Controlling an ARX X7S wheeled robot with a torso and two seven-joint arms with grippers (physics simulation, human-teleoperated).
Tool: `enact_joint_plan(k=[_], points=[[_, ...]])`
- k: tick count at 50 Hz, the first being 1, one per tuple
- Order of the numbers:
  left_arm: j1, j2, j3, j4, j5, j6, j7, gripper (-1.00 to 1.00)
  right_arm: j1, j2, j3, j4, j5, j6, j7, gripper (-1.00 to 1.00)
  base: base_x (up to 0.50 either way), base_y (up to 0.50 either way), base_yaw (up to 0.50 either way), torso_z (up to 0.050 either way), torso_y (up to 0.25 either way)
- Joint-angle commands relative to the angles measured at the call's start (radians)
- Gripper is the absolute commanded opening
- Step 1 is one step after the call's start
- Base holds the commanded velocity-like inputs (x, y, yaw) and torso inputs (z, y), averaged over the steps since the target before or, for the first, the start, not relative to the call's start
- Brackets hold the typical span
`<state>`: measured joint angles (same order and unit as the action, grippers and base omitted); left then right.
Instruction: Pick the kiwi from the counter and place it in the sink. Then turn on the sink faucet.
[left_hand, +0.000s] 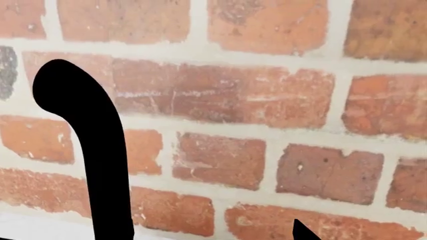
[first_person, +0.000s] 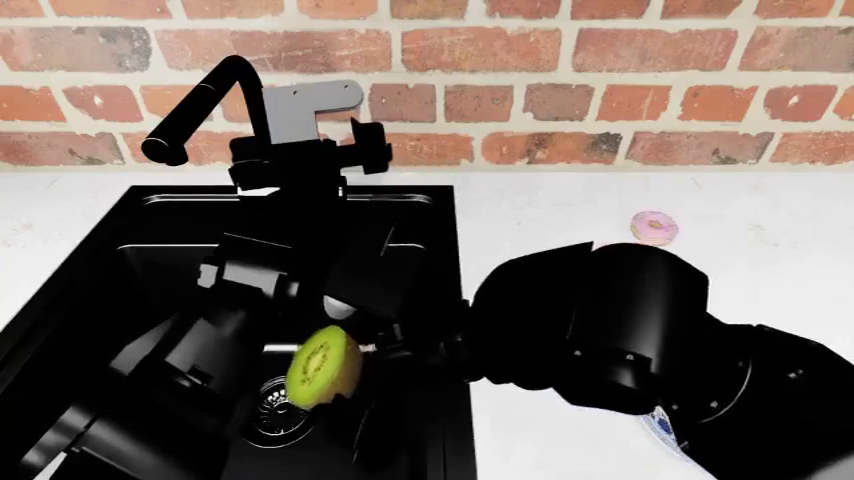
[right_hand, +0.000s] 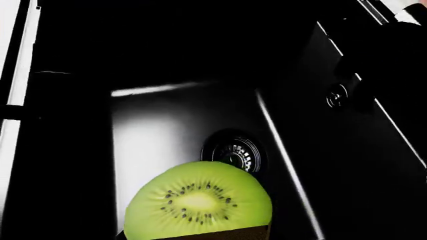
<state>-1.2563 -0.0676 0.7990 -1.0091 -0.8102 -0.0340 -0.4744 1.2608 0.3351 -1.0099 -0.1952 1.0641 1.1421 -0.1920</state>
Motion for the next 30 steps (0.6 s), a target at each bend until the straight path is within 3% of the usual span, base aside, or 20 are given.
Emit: enact_joint_plan(k=[1, 30], points=[[0.004, -0.003, 0.003, 0.006, -0.003, 0.001, -0.001, 1.0, -0.02, -0.031, -0.088, 0.029, -0.085, -0.06, -0.076, -1.0, 0.0, 0.0, 0.0, 0.0, 0.0], [0.005, -0.001, 0.004, -0.011, -0.014, 0.009, 0.01, 1.0, -0.006, -0.093, -0.261, 0.149, -0.255, -0.177, -0.197, -1.0, 0.0, 0.0, 0.0, 0.0, 0.0]])
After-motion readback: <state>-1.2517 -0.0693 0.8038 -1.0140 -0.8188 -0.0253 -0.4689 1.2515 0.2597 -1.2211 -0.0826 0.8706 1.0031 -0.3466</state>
